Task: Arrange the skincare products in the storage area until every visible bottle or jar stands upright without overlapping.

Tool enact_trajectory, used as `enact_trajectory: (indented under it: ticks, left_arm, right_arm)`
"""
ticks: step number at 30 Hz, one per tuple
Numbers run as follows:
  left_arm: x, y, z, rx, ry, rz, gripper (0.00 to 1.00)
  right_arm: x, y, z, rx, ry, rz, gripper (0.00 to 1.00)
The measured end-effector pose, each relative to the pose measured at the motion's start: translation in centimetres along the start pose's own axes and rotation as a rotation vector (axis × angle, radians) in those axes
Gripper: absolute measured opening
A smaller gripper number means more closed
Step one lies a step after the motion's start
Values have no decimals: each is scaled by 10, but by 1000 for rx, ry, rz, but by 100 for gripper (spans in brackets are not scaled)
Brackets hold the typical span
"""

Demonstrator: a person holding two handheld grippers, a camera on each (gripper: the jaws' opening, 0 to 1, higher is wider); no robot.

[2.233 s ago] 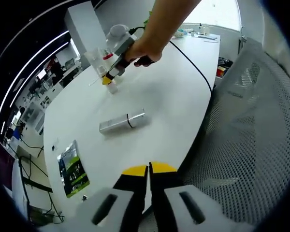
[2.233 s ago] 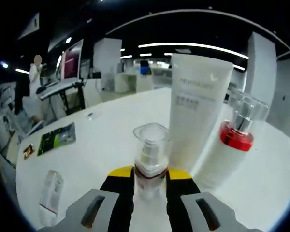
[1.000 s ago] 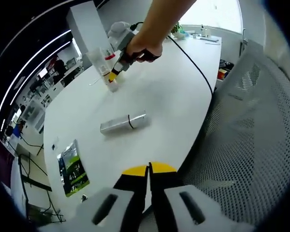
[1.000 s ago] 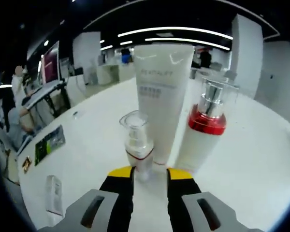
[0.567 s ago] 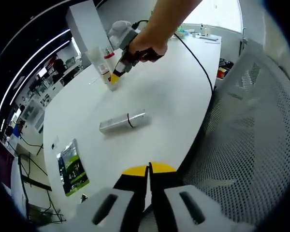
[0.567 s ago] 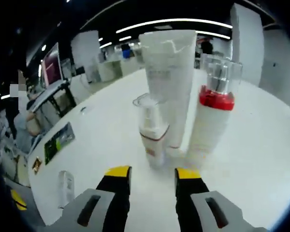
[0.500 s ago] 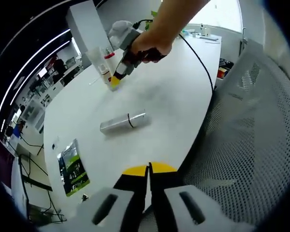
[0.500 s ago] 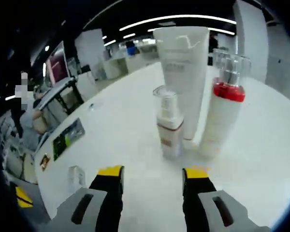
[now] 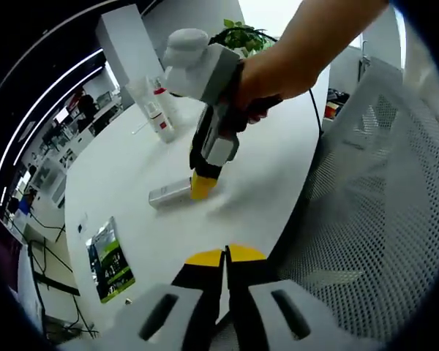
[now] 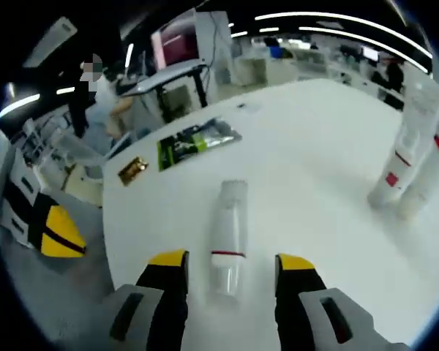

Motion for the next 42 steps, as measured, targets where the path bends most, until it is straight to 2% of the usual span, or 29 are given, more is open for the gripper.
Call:
enact_trajectory:
  ticks: [4, 5, 7, 8, 9, 10, 11, 12, 13, 16, 19, 20, 21, 22, 24, 26, 27, 28, 29, 30, 31, 32, 34, 35, 37, 40, 41, 42]
  left_arm:
    - [2, -1, 0, 0, 15, -7, 2]
    - [3, -1, 0, -1, 18, -6, 3]
    - [4, 0, -1, -9, 32, 0, 6]
    - [4, 1, -2, -12, 37, 3, 8]
    - [6, 2, -3, -24, 48, 9, 11]
    - [8, 4, -5, -45, 73, 12, 13]
    - [11, 7, -6, -88, 102, 30, 15]
    - [12, 10, -9, -121, 127, 44, 19]
    - [13, 12, -11, -136, 140, 55, 22]
    - [16, 14, -12, -153, 192, 118, 37]
    - [16, 15, -11, -143, 202, 158, 47]
    - [16, 15, -11, -138, 207, 176, 48]
    - [17, 16, -13, -134, 231, 210, 50]
    - [16, 16, -12, -135, 228, 210, 52]
    - [17, 22, -16, -164, 251, 276, 51]
    - [11, 27, -17, -212, 233, 319, 51]
    - [9, 28, -15, -216, 226, 340, 53]
    - [8, 28, -15, -211, 226, 347, 53]
    - [8, 28, -15, -211, 227, 355, 53]
    - [7, 29, -16, -210, 226, 371, 51]
    - [6, 29, -15, -206, 215, 385, 49]
    - [4, 30, -14, -192, 201, 416, 46]
    - [-2, 32, -13, -215, 166, 451, 36]
    - [-3, 32, -13, -204, 155, 488, 37]
    - [-6, 32, -12, -217, 140, 483, 34]
    - [-4, 31, -11, -198, 137, 479, 28]
    - [-4, 30, -12, -193, 119, 460, 27]
    - [-7, 29, -11, -201, 80, 422, 25]
  right_arm:
    - [-2, -10, 9, 64, -31, -69, 36]
    - [0, -13, 8, 59, -52, -51, 32]
    - [-5, -10, 9, 16, -48, -109, 20]
    - [-6, -12, 5, 35, -66, -71, 19]
    - [-8, -12, 3, 45, -62, -70, 14]
    - [-7, -11, 2, 53, -53, -34, 14]
    - [-4, -9, -6, 48, -35, -7, 14]
    - [-2, -4, -13, 10, -32, 0, 14]
    - [2, 3, -26, -60, -34, -7, 14]
    - [14, 9, -51, -123, 38, -11, 13]
    - [28, 6, -73, -116, 141, -30, 13]
    - [41, 8, -82, -120, 242, 7, 13]
    - [47, 8, -88, -107, 289, 43, 13]
    - [53, 8, -98, -95, 327, 72, 13]
    - [59, 7, -107, -87, 430, 114, 13]
    - [62, 8, -113, -75, 469, 125, 13]
    - [63, 9, -115, -65, 491, 136, 13]
    - [68, 11, -120, -48, 556, 117, 13]
    - [68, 13, -122, -59, 549, 79, 13]
    - [69, 13, -124, -25, 546, 47, 13]
    - [71, 14, -126, -7, 562, 62, 13]
    - [74, 15, -128, 32, 609, 92, 13]
    - [77, 18, -129, 46, 657, 99, 13]
    - [79, 20, -129, 83, 683, 150, 13]
    - [79, 25, -128, 69, 718, 178, 13]
    - [76, 32, -126, 49, 738, 230, 14]
    - [74, 34, -126, 30, 738, 232, 14]
    - [72, 39, -127, 8, 749, 269, 14]
Point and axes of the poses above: the point that each gripper's makers call its tool centre point, and the gripper's own axes: z roughly forward along the fingers, x roughly to its left, y roughly out of its top, the point moved 10 cm from there along -z, roughly backward along the fingers, and after that the axes turned 3 degrees about y, right-handed, at the moved point
